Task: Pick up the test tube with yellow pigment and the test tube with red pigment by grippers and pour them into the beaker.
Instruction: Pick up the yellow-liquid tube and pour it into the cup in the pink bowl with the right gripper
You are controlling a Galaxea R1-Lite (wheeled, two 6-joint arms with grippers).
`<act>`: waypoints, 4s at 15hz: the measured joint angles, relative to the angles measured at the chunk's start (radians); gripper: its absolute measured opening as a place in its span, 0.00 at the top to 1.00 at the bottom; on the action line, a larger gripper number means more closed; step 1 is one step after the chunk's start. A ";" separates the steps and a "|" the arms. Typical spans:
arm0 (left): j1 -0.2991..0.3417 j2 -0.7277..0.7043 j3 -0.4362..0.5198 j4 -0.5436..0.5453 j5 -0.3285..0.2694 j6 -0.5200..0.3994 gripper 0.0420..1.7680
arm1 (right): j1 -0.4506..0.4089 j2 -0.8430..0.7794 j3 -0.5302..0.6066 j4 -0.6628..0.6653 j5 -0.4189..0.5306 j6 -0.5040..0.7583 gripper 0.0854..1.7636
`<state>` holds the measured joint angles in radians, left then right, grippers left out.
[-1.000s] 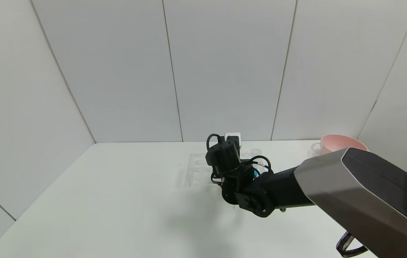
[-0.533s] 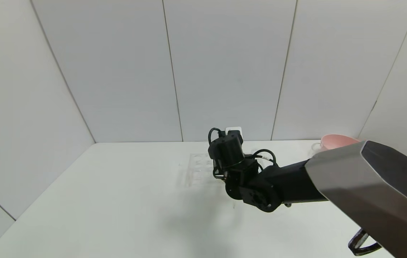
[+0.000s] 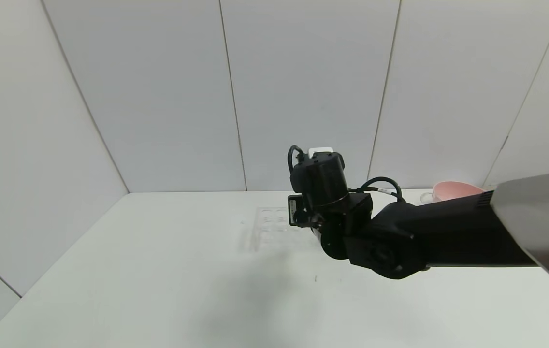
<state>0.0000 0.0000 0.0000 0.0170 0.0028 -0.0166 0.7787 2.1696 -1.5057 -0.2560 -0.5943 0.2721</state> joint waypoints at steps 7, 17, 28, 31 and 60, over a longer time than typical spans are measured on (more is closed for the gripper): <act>0.000 0.000 0.000 0.000 0.000 0.000 0.03 | -0.023 -0.276 0.319 -0.020 0.341 -0.130 0.74; 0.000 0.000 0.000 0.000 0.000 0.000 0.03 | -0.581 -0.682 0.706 0.085 1.126 -0.610 0.74; 0.000 0.000 0.000 0.000 0.000 0.000 0.03 | -1.120 -0.493 0.282 0.633 1.344 -1.158 0.74; 0.000 0.000 0.000 0.000 0.000 0.000 0.03 | -1.153 -0.371 0.160 0.666 1.299 -1.273 0.74; 0.000 0.000 0.000 0.000 0.000 0.000 0.03 | -0.888 -0.003 -0.494 1.040 0.679 -1.501 0.74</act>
<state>0.0000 0.0000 0.0000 0.0170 0.0028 -0.0166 -0.1091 2.1662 -1.9998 0.7838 0.0849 -1.2291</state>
